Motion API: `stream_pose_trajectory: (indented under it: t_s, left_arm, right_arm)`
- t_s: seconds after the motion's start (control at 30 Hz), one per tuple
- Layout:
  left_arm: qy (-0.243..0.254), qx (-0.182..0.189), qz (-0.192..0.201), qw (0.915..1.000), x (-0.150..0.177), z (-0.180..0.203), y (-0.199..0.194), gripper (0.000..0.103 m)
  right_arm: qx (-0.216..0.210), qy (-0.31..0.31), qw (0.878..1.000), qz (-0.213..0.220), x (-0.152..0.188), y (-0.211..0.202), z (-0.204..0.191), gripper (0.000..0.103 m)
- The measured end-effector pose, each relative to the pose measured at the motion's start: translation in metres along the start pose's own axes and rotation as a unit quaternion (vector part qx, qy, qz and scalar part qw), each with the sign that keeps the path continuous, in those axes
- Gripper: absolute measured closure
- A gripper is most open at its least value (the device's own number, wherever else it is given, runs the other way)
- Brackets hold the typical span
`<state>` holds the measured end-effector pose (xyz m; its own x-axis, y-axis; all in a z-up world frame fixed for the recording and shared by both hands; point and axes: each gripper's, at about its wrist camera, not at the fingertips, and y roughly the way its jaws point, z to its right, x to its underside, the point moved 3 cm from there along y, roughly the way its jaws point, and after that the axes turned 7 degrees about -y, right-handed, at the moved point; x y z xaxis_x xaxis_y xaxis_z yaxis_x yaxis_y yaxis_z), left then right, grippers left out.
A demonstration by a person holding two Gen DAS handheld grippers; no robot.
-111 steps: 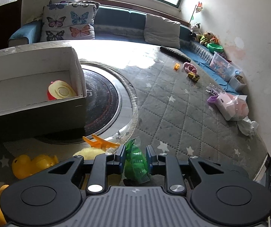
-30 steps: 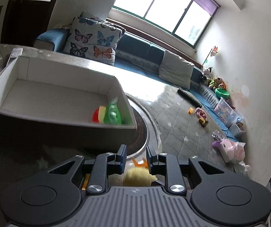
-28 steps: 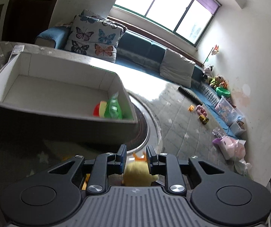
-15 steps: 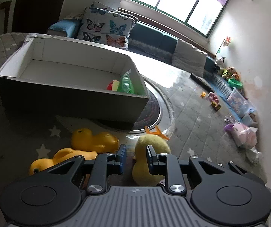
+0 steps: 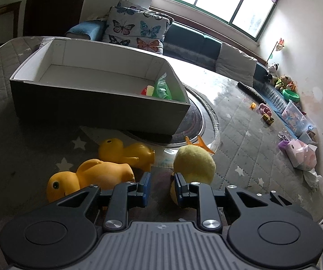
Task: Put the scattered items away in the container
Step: 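Reach the right tool to the plush yellow chick and grasp it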
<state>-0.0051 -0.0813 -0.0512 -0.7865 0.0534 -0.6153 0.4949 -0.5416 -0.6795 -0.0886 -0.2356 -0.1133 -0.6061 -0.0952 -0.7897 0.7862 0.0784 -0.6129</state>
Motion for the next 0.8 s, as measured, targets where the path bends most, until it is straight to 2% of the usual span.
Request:
stream_pose_trajectory:
  t_s: [0.8]
  left_arm:
    - [-0.008, -0.006, -0.007, 0.9999, -0.006, -0.004, 0.010, 0.076]
  right_arm:
    - [0.027, 0.015, 0.999, -0.012, -0.001, 0.010, 0.012, 0.012]
